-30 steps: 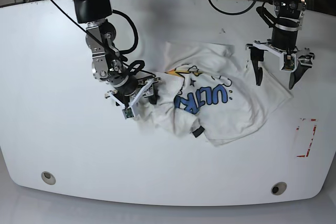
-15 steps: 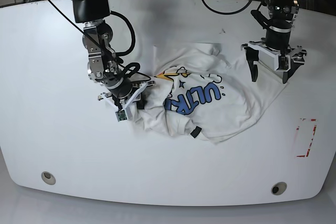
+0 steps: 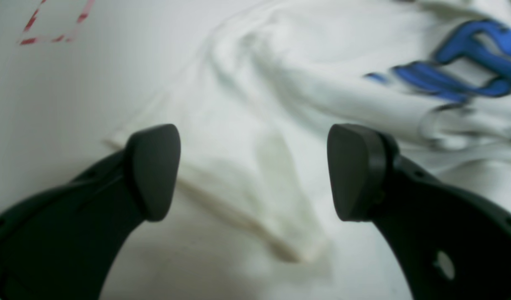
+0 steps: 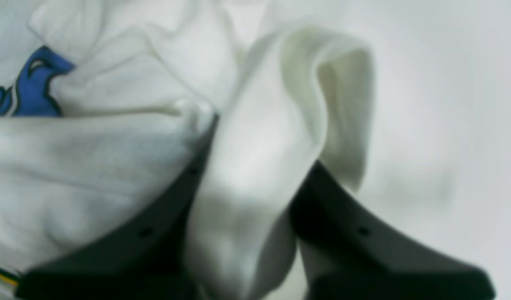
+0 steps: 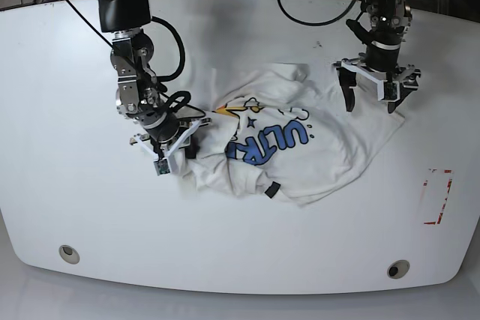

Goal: Fold the T-shirt properly
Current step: 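Drag the held shirt edge across the shirt with the right gripper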

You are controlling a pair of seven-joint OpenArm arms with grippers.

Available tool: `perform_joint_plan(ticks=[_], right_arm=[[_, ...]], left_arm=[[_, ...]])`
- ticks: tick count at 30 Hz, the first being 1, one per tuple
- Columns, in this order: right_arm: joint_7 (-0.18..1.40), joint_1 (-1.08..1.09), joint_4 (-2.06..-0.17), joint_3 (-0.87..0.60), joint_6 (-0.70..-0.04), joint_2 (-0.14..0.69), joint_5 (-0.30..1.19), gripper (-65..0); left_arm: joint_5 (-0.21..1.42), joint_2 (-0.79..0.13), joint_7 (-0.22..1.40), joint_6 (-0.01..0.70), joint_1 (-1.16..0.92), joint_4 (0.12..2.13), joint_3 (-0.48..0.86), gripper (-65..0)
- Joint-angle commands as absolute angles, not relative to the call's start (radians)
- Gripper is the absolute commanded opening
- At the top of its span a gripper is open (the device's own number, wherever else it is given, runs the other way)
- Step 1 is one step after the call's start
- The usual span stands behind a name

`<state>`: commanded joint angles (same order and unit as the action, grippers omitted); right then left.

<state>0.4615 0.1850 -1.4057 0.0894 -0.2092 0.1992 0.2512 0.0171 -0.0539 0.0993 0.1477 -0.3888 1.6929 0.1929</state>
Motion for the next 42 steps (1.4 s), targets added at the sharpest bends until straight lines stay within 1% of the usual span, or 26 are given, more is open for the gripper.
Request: perform_joint_plan(ticks=[7,9,15,17,19,23,29,31,37,39,41,42], right_arm=[[0.464,0.192,-1.474,0.031,-0.211,0.217,0.249,-65.0],[0.476,0.192,-1.533,0.011,-0.21,0.23,0.251,-65.0],[0.513,0.171,-1.592,0.015,-0.206,0.238,0.253,-64.5],[0.533,0.154,-1.612,0.023,-0.206,0.238,0.254,-64.3],[0.624,0.087,-1.693,0.042,-0.214,0.23,0.253,-64.8],[0.662,0.078,-1.732,0.05,-0.216,0.227,0.254,-64.5],[0.676,0.096,-1.748,0.072,-0.22,0.224,0.258,-64.2],[0.69,0.085,-1.763,0.099,-0.233,0.22,0.25,-65.0],[0.69,0.097,-1.742,0.113,-0.23,0.219,0.252,-63.9],[0.691,0.099,-1.737,0.114,-0.229,0.219,0.25,-62.2],[0.695,0.115,-1.709,0.119,-0.225,0.22,0.232,-46.2],[0.695,0.119,-1.707,0.117,-0.225,0.22,0.228,-42.9]], left_arm=[[0.018,-0.056,0.09,0.147,-0.389,1.684,0.199,-12.7],[0.019,-0.057,0.076,0.152,-0.387,1.706,0.199,-12.5],[0.016,-0.058,0.091,0.153,-0.391,1.725,0.2,-12.6],[0.013,-0.059,0.105,0.153,-0.393,1.738,0.202,-12.7],[-0.011,-0.056,0.221,0.149,-0.398,1.813,0.198,-13.0],[-0.023,-0.055,0.26,0.15,-0.396,1.827,0.198,-13.1],[-0.024,-0.051,0.222,0.151,-0.391,1.805,0.196,-13.3],[-0.01,-0.049,0.199,0.155,-0.411,1.799,0.195,-13.5],[-0.003,-0.051,0.148,0.153,-0.404,1.752,0.195,-13.1],[-0.002,-0.051,0.14,0.153,-0.399,1.731,0.196,-12.9],[-0.003,-0.055,0.148,0.154,-0.369,1.679,0.199,-12.5],[-0.001,-0.056,0.146,0.154,-0.366,1.673,0.198,-12.5]])
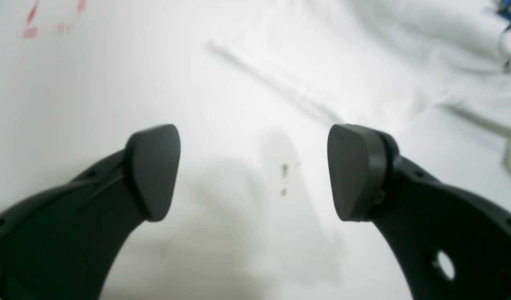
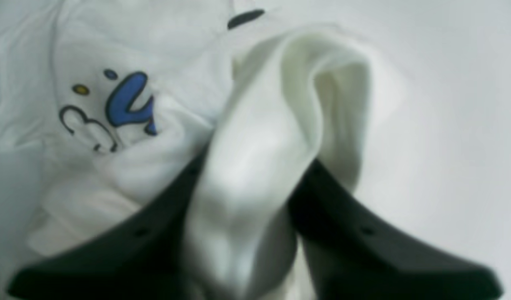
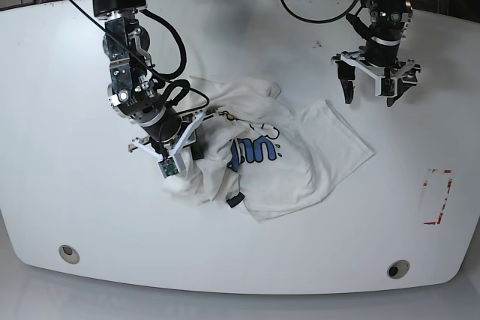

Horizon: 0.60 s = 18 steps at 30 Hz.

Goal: Fold the T-shirt properly
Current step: 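Drag the held shirt edge across the shirt with the right gripper, then lower the left gripper onto the shirt hem opposite the right gripper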

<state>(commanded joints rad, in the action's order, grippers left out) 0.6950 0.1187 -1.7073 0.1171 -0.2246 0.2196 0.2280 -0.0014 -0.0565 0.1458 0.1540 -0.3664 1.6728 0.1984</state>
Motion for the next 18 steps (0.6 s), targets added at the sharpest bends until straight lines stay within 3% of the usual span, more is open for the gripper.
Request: perform_joint_plan(ticks=[5,7,9,11,15,18], right_arm=[[0.698,0.136,-1.688,0.111,-0.225,0.225,0.209,-28.8],[0.702,0.151,-1.671,0.108,-0.225,0.232,0.206,-27.9],[0.706,0.163,-1.647,0.103,-0.225,0.238,0.203,-30.3],[0.701,0.216,-1.542,0.097,-0.225,0.254,0.211,-40.3],[0.699,0.234,-1.495,0.096,-0.225,0.274,0.208,-53.1],[0.698,0.234,-1.487,0.098,-0.226,0.276,0.212,-51.2]], left_arm=[[0.004,-0.063,0.144,0.154,-0.353,1.645,0.2,-12.4],[0.007,-0.065,0.143,0.158,-0.35,1.635,0.2,-12.3],[0.007,-0.065,0.143,0.154,-0.344,1.62,0.201,-12.4],[0.003,-0.063,0.138,0.157,-0.308,1.591,0.202,-12.5],[0.005,-0.069,0.153,0.159,-0.293,1.587,0.201,-13.0],[0.007,-0.065,0.163,0.157,-0.287,1.595,0.201,-12.9]])
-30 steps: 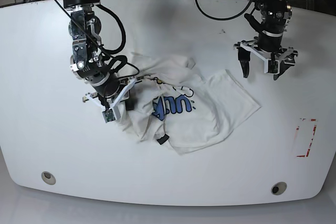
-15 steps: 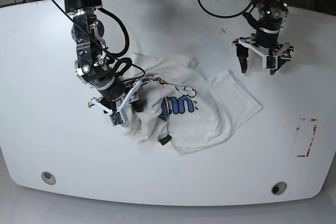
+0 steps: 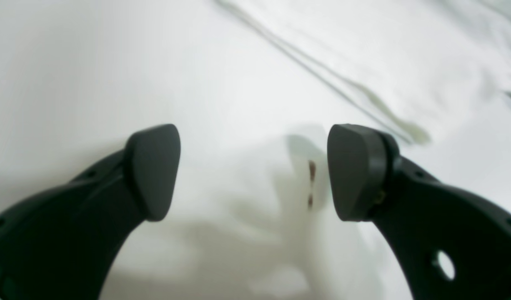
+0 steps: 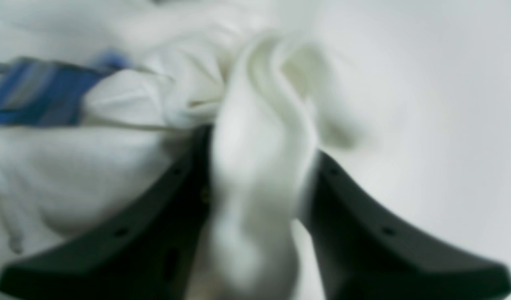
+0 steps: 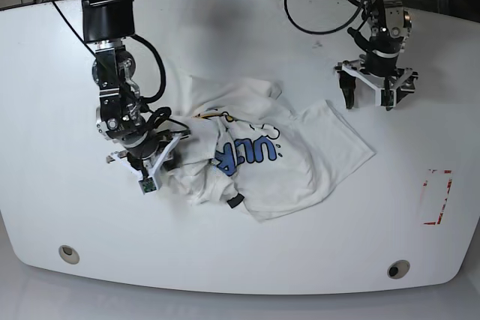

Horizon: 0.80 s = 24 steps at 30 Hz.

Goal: Fold the T-shirt properly
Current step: 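Lower the left gripper onto the shirt hem opposite the right gripper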

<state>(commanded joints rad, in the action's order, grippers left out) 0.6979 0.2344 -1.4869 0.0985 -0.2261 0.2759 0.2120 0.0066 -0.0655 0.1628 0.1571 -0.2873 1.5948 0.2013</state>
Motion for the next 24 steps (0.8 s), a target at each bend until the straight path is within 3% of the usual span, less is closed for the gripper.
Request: perform_joint_plan(ticks=[1,3,7,15,24], right_arm=[[0.699,0.233,-1.49,0.099,-0.226,0.275,0.216,-48.9],[0.713,0.225,-1.514,0.101,-0.237,0.256,0.23,-30.5],[0.716,0.195,-1.56,0.1,-0.242,0.256,0.228,-23.3],[0.701,0.035,-1.758,0.097,-0.25,0.246,0.225,-24.6],[0.692,-0.072,-1.853,0.09,-0.246,0.241,0.232,-24.3]], left_arm=[[0.007,-0.063,0.169,0.156,-0.286,1.601,0.202,-12.7],[0.002,-0.029,0.253,0.156,-0.261,1.645,0.199,-10.7],[0.006,-0.015,0.274,0.158,-0.222,1.639,0.2,-10.9],[0.004,0.0,0.283,0.155,-0.04,1.506,0.199,-11.6],[-0.001,-0.009,0.287,0.154,-0.019,1.501,0.196,-11.6]])
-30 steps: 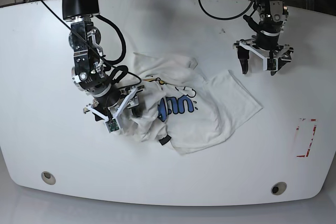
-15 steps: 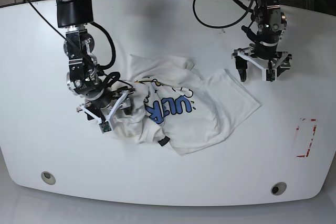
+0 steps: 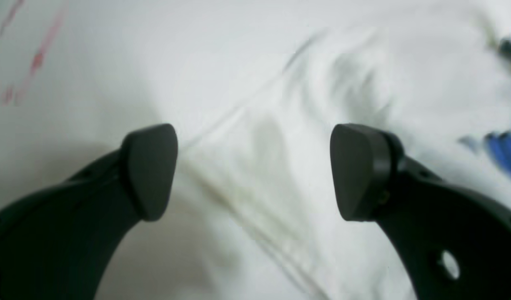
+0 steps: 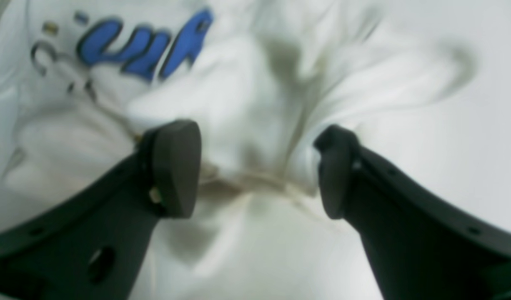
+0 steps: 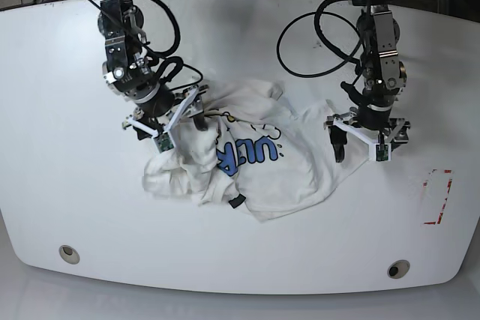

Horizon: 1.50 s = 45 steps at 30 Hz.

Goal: Fold the T-shirt properly
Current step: 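Lower the left gripper onto the shirt hem opposite the right gripper, then grasp the shirt with both grippers and spread it apart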

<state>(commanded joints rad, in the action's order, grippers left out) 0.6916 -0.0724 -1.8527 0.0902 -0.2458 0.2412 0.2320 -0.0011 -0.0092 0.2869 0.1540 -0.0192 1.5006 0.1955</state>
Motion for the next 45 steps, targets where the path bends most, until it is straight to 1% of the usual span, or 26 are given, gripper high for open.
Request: perform_joint_plan(ticks=[3,9,13,15,23,25,31,35,37,45], right_arm=[[0.693,-0.101,-1.895,0.082,-0.246,0.239,0.227,-23.7],[0.694,-0.096,-1.892,0.051,-0.243,0.232,0.219,-23.4],[0.696,-0.082,-1.888,0.033,-0.24,0.225,0.21,-23.6],[0.705,-0.061,-1.874,0.013,-0.241,0.225,0.21,-23.9],[0.713,-0.04,-1.837,-0.037,-0.249,0.198,0.223,-24.2],[0.701,-0.029,-1.769,-0.062,-0.247,0.176,0.232,-24.3],[0.685,-0.021,-1.688,-0.087,-0.247,0.164,0.231,-24.6],[0.663,-0.012,-1.611,-0.104,-0.248,0.157,0.228,-24.9],[0.646,0.005,-1.538,-0.101,-0.245,0.148,0.221,-24.6],[0.635,0.014,-1.539,-0.081,-0.244,0.156,0.223,-24.6]], left_arm=[[-0.001,-0.017,0.281,0.159,-0.033,1.538,0.208,-11.4],[0.013,-0.018,0.296,0.159,-0.049,1.559,0.241,-11.5],[0.055,-0.015,0.318,0.159,-0.052,1.575,0.282,-11.6],[0.109,-0.014,0.338,0.161,-0.052,1.593,0.323,-11.7],[0.121,-0.012,0.339,0.163,-0.036,1.564,0.315,-11.7],[0.134,-0.007,0.336,0.16,-0.04,1.548,0.292,-11.3],[0.146,-0.009,0.334,0.16,-0.041,1.538,0.282,-11.4],[0.169,-0.011,0.331,0.159,-0.047,1.54,0.28,-11.6],[0.158,-0.014,0.337,0.161,-0.065,1.542,0.285,-11.4],[0.132,-0.012,0.325,0.16,-0.071,1.501,0.288,-12.1]])
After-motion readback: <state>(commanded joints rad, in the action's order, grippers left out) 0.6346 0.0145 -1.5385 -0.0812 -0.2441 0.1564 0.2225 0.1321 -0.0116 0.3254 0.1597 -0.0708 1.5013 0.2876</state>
